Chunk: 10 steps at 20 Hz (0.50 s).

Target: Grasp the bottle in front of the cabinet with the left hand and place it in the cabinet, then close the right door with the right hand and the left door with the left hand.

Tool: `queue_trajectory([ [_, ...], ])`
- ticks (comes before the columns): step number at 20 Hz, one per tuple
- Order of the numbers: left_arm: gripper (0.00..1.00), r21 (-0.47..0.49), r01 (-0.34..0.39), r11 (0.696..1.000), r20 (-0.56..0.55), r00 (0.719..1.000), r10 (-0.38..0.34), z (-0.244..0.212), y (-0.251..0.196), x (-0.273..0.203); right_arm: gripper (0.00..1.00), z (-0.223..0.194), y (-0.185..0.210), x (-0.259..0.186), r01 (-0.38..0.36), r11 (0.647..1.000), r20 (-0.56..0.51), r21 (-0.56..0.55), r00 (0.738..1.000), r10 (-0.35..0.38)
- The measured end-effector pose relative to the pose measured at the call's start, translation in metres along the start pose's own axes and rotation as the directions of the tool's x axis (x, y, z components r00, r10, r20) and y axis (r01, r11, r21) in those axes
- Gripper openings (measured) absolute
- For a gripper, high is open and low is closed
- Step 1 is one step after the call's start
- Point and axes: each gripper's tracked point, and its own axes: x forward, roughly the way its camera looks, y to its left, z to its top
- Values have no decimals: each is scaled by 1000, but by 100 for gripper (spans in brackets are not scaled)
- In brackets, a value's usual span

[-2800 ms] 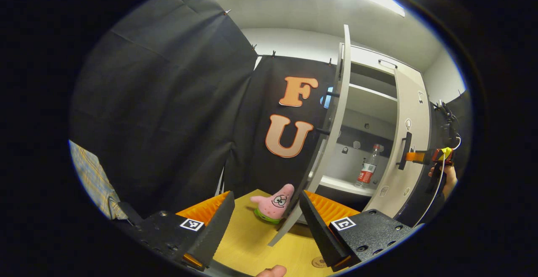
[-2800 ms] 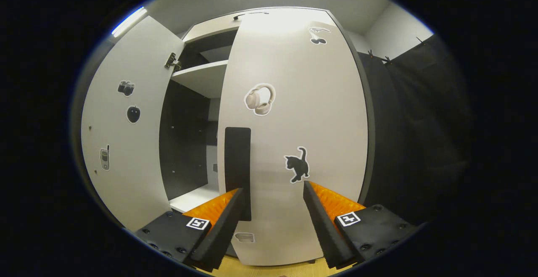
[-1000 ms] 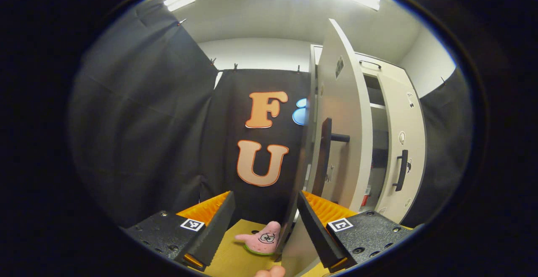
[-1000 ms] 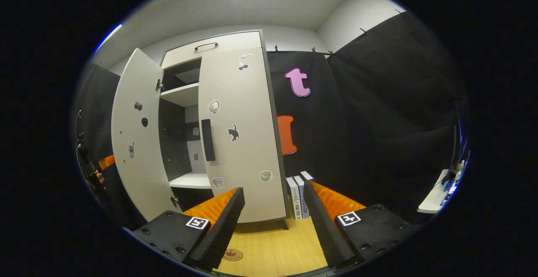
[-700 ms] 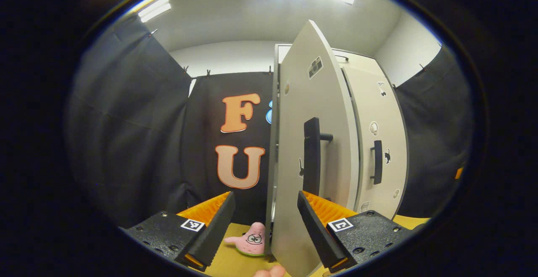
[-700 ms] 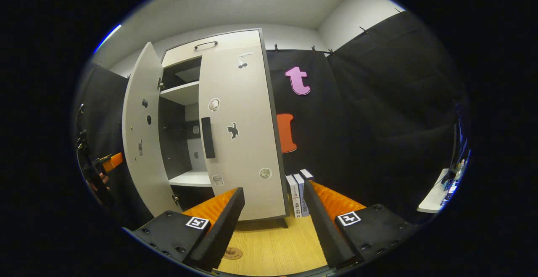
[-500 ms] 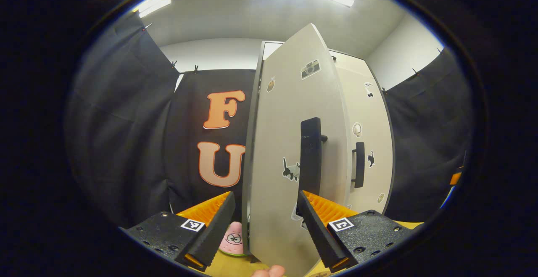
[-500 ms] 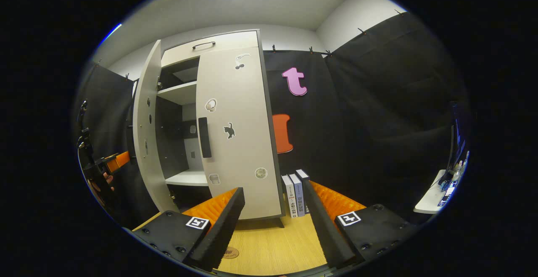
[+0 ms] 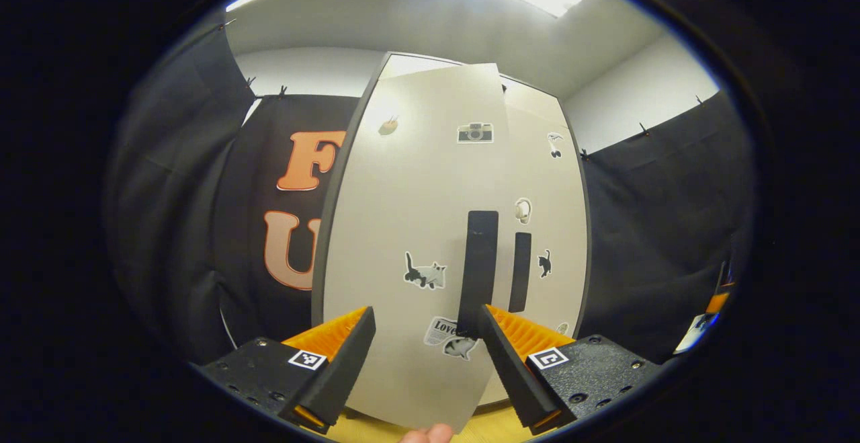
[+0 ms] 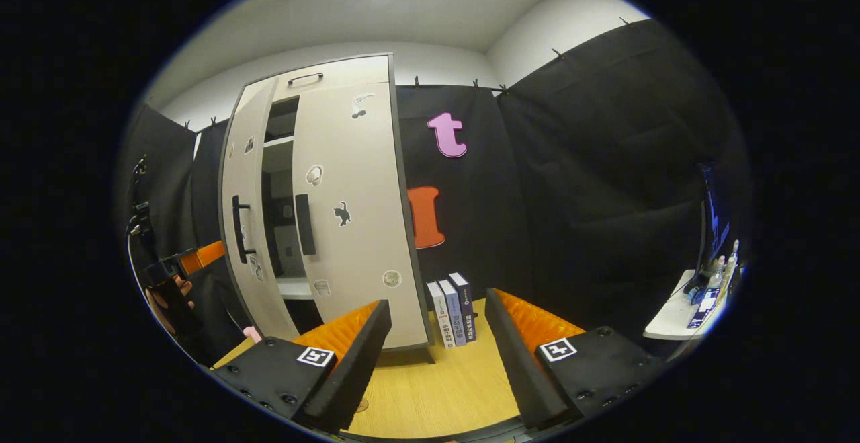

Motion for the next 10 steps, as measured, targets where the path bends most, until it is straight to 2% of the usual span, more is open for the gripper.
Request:
queue_trajectory([
  [2, 94, 5, 5, 1000, -1, 1000, -5, -3, -7, 12, 95, 2, -3, -2, 11, 1000, 2, -7, 1000, -11],
  [6, 94, 10, -72, 997, -21, 997, 72, -14, 4, 38, 95, 4, -9, -6, 29, 1000, 10, -5, 1000, -29],
  [9, 92, -4, -90, 996, -27, 996, 89, -19, 6, 52, 95, 3, -15, -7, 45, 999, 6, 5, 999, -45],
  [10, 95, -8, -87, 996, -29, 996, 87, -21, 6, 55, 95, 2, -19, -7, 53, 999, 6, 6, 999, -53],
])
